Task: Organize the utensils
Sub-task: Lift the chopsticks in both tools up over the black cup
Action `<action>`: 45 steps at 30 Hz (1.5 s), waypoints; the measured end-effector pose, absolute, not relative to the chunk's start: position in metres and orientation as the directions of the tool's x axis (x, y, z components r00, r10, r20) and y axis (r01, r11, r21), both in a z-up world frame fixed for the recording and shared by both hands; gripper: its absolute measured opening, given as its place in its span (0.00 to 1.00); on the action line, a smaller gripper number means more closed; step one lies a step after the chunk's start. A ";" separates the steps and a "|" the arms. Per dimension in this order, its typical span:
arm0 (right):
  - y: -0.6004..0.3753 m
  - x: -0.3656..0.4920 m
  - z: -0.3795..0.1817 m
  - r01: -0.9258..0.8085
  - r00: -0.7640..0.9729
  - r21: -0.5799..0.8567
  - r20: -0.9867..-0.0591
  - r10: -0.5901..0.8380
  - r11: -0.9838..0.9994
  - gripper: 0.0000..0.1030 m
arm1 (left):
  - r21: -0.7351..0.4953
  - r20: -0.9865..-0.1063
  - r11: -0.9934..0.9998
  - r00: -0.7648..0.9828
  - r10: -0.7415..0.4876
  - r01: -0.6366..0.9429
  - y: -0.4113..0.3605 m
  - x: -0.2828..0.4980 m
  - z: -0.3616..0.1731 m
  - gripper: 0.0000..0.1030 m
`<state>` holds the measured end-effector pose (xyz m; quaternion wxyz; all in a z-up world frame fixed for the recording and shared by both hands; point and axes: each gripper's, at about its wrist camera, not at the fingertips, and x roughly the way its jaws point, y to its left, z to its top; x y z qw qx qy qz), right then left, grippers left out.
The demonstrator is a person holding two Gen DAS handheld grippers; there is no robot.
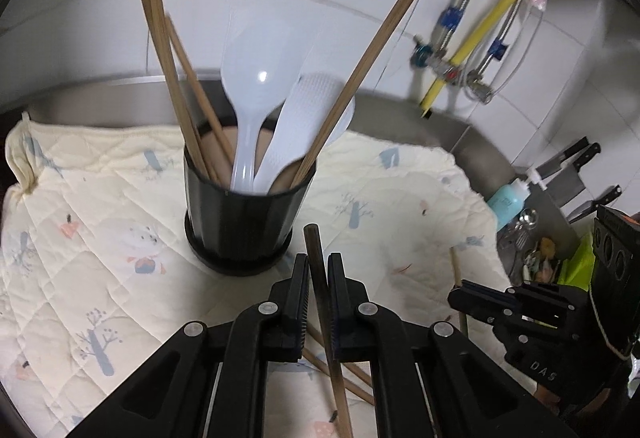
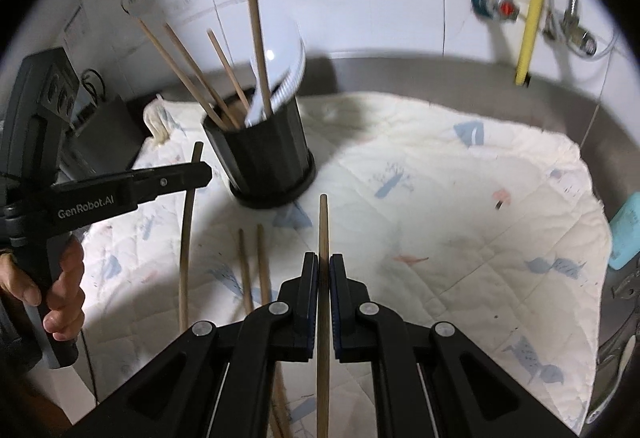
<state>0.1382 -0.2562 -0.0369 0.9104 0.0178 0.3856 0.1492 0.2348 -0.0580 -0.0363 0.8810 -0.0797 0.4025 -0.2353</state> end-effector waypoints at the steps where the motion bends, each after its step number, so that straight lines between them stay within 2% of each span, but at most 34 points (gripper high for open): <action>1: -0.257 0.135 -0.032 -0.258 0.669 0.146 -0.686 0.286 0.955 0.08 | -0.328 -0.659 0.874 0.576 -0.484 0.358 -0.055 0.230 -0.028 0.08; 15: -0.259 0.104 0.030 -0.274 0.786 0.127 -0.541 0.298 0.953 0.08 | -0.268 -0.548 0.871 0.679 -0.490 0.412 -0.045 0.201 0.051 0.06; 30: -0.246 0.124 0.078 -0.279 0.838 0.116 -0.455 0.301 0.953 0.08 | -0.217 -0.385 0.896 0.809 -0.444 0.388 -0.012 0.244 0.142 0.06; 35: -0.237 0.130 0.088 -0.288 0.846 0.102 -0.440 0.303 0.952 0.08 | -0.229 -0.364 0.898 0.822 -0.438 0.377 -0.001 0.265 0.152 0.06; 41: -0.226 0.139 0.103 -0.294 0.858 0.086 -0.416 0.302 0.952 0.08 | -0.219 -0.382 0.907 0.824 -0.419 0.360 0.001 0.283 0.137 0.06; 45: -0.219 0.146 0.111 -0.301 0.863 0.072 -0.404 0.304 0.951 0.08 | -0.266 -0.382 0.893 0.811 -0.443 0.363 0.009 0.293 0.136 0.06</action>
